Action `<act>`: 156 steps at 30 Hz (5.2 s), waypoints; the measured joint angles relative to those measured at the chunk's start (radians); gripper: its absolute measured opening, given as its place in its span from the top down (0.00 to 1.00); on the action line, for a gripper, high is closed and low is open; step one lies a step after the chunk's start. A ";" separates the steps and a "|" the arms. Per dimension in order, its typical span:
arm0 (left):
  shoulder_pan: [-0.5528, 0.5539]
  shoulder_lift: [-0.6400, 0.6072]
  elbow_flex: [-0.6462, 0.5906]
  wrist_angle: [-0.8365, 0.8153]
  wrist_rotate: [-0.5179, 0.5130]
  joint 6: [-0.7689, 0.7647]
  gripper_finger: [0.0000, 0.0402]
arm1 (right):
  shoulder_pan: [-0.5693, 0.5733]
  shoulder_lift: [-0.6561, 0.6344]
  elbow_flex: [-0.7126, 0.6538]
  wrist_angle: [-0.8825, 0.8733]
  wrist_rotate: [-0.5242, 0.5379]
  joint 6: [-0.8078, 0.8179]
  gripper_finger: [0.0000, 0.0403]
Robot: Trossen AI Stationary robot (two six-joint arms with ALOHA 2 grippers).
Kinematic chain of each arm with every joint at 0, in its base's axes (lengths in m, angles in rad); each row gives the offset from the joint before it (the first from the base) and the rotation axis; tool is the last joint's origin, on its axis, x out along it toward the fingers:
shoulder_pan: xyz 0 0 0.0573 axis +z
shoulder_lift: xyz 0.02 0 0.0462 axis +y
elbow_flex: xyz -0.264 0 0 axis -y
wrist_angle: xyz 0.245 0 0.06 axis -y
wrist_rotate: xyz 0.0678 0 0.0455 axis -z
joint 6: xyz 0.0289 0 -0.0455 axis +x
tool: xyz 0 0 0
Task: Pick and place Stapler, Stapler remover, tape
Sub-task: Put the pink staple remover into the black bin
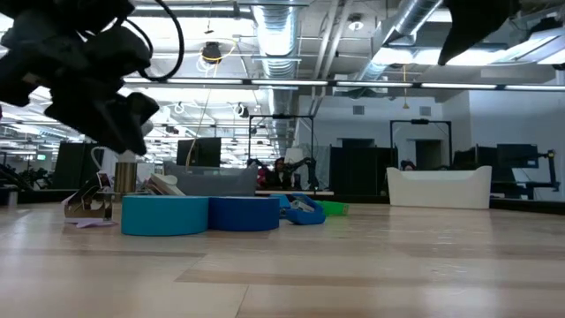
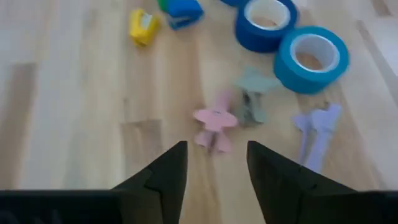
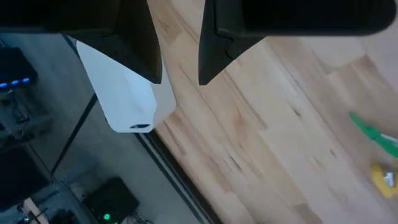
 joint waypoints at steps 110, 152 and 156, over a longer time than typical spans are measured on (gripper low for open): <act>0.046 0.242 0.115 0.497 -0.047 -0.520 0.79 | 0.021 -0.097 -0.094 -0.003 0.113 -0.054 0.76; -0.050 0.343 0.343 -0.372 -0.098 -0.987 0.87 | 0.005 -0.181 -0.093 -0.003 0.129 0.026 0.76; -0.043 0.343 0.316 -0.349 -0.099 -0.998 0.75 | 0.005 -0.181 -0.093 -0.003 0.129 0.026 0.76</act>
